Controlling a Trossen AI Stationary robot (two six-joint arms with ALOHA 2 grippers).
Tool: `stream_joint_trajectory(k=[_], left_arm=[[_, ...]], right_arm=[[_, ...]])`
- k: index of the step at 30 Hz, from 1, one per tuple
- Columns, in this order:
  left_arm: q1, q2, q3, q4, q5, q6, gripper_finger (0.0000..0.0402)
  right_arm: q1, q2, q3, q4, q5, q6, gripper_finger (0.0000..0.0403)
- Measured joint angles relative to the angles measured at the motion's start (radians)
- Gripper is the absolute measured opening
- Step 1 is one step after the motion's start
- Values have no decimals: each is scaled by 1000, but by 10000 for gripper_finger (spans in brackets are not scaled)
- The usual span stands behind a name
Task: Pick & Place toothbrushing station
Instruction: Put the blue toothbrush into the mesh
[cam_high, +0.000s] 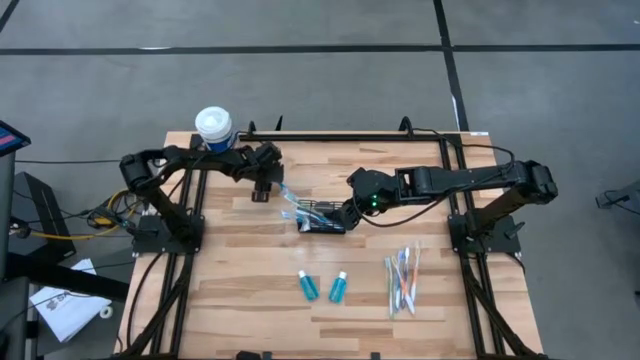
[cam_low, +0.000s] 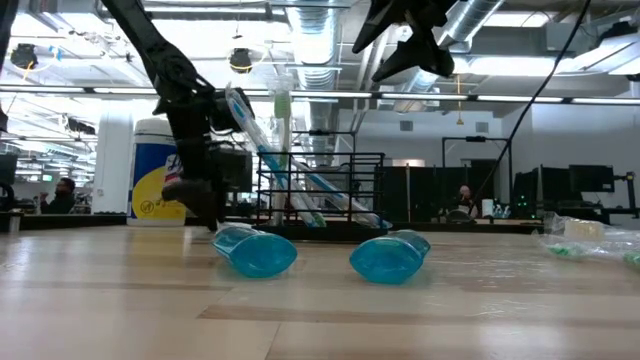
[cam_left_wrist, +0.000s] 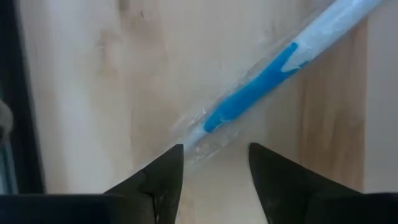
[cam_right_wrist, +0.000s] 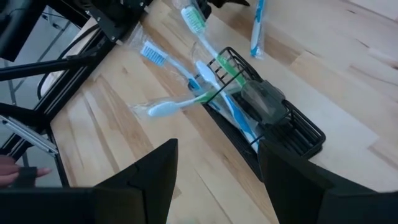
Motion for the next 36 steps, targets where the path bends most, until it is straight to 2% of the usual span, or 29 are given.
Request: stream_joint_trajectory(k=[15,18,21,23,28,33,36], left_arm=[[-11,29,1,118,25,70,169],[-11,52,3,130,46,74,132],[-13,75,4,133,58,56,43],[-19,79,3,148,28,11,15],[-18,49,8,163,-9,-75,2],[-17,-73,19,141,-53,-199,1],[-33,-155,16,100,-119,-220,0]], right_arm=[[-12,0,0,7,-23,-43,212],[-12,0,0,10,-24,-45,212],[-13,0,0,10,-24,-45,212],[-12,0,0,10,-26,-45,212],[-9,0,0,16,-30,-44,212],[-8,0,0,38,-34,-45,212],[-4,0,0,61,-42,-59,212]])
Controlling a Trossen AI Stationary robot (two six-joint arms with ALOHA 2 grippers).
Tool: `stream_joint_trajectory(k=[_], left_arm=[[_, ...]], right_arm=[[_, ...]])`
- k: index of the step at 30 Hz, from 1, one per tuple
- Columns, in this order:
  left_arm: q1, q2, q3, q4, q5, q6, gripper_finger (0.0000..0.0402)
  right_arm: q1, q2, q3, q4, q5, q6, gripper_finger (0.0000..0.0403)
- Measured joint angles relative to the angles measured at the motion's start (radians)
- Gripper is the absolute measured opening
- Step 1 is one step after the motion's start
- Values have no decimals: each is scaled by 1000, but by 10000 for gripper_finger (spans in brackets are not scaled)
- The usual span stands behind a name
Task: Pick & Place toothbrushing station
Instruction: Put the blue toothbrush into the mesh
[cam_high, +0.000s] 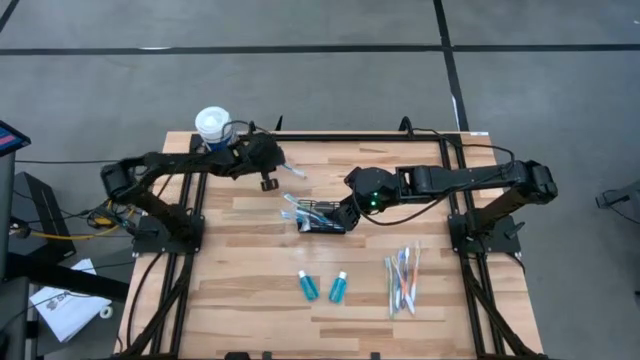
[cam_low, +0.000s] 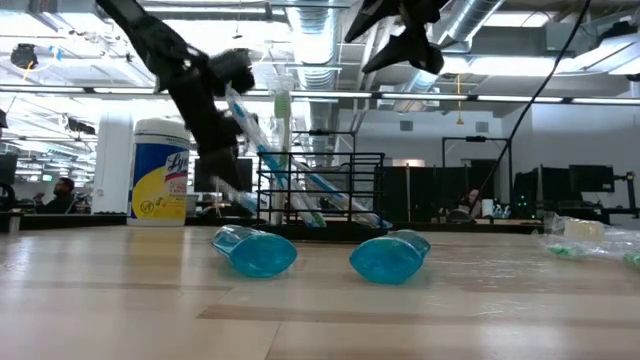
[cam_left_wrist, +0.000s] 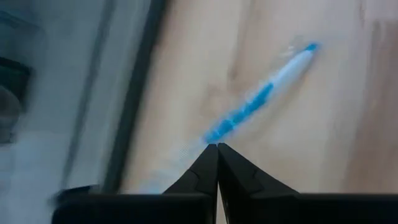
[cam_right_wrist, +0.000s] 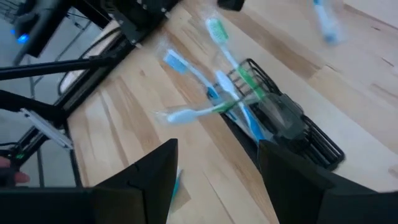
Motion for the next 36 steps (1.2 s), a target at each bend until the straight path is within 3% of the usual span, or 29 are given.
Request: stream_joint_trajectory(k=[8,15,18,23,30,36], left_arm=[[-23,-199,19,-169,-128,57,0],[-5,-248,40,-205,-93,105,1],[30,-191,41,-275,-7,88,16],[70,-42,42,-310,30,98,75],[95,105,124,-262,28,136,160],[112,156,178,-242,30,229,184]], right_arm=[[0,0,0,16,-10,-34,212],[1,0,0,75,-13,-46,212],[0,0,0,97,-16,-46,212],[-3,0,0,103,-18,-30,212],[-1,0,0,102,-34,-19,212],[0,0,0,98,-37,-24,212]])
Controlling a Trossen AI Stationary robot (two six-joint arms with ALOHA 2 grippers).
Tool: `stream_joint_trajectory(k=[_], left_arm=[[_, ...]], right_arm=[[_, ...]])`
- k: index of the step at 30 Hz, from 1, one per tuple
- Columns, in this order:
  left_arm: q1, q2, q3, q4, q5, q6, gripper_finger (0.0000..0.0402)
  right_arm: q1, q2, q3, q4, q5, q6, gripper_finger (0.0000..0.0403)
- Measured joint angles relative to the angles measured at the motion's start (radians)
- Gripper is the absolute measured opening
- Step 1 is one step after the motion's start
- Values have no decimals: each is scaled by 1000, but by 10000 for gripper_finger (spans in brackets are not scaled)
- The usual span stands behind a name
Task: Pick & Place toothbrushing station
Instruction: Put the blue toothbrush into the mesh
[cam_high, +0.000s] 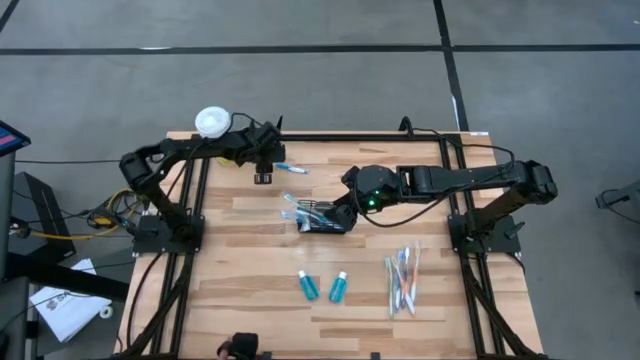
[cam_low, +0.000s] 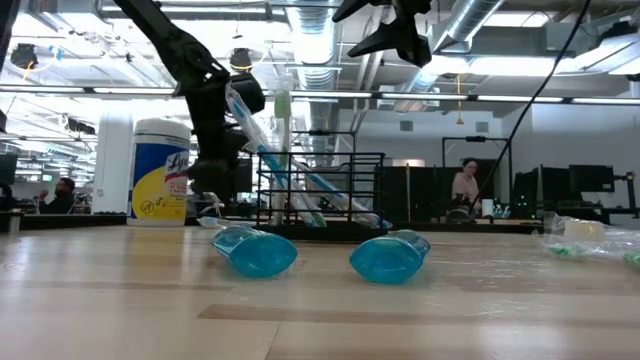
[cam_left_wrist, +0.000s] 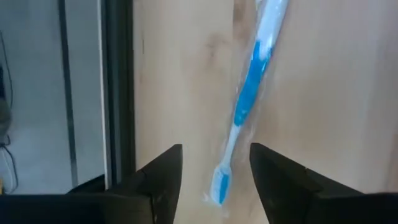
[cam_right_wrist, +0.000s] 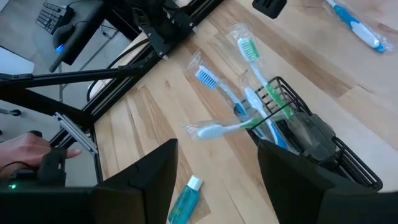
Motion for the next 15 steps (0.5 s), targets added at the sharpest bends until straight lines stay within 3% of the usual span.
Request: stream_joint_trajectory(k=[15], left_arm=[[29,67,1,-41,116,56,184]], right_arm=[[-18,0,0,-4,-67,-49,212]])
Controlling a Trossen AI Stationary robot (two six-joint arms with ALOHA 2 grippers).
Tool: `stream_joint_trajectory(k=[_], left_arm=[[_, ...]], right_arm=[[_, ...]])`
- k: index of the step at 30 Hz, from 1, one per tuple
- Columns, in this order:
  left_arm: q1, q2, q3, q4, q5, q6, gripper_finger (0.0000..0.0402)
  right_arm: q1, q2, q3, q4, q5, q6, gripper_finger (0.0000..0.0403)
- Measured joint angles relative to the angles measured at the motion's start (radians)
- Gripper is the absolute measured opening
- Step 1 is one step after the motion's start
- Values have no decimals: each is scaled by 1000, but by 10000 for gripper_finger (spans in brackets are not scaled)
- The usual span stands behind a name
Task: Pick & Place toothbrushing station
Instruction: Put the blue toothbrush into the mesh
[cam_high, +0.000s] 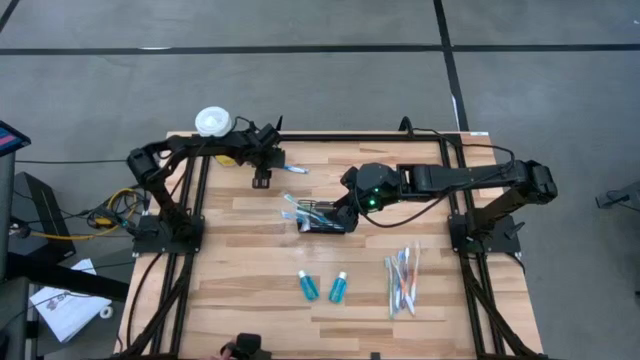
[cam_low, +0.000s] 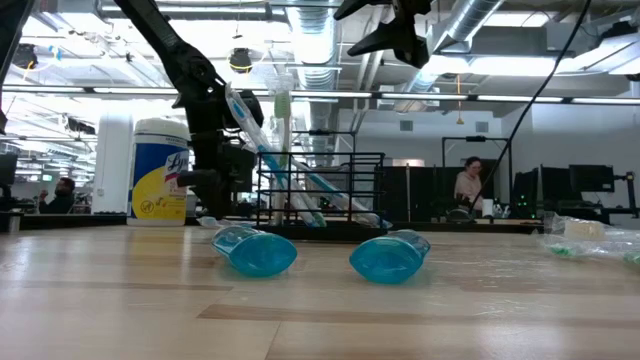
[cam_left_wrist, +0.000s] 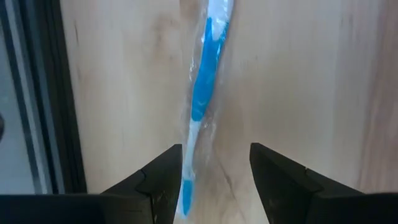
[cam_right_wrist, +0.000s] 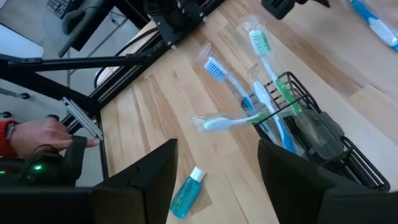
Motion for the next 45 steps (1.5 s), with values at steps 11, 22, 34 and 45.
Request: stream_joint_trajectory(k=[11,22,34,45], left_arm=[[41,106,5,34,45,11,184],[73,133,13,174,60,9,74],[32,42,10,198,-105,-100,0],[12,-250,30,-20,-269,16,0]], right_arm=[[5,0,0,34,-20,25,212],[13,0,0,87,-22,46,212],[19,0,0,86,-20,37,212],[19,0,0,93,-27,-16,212]])
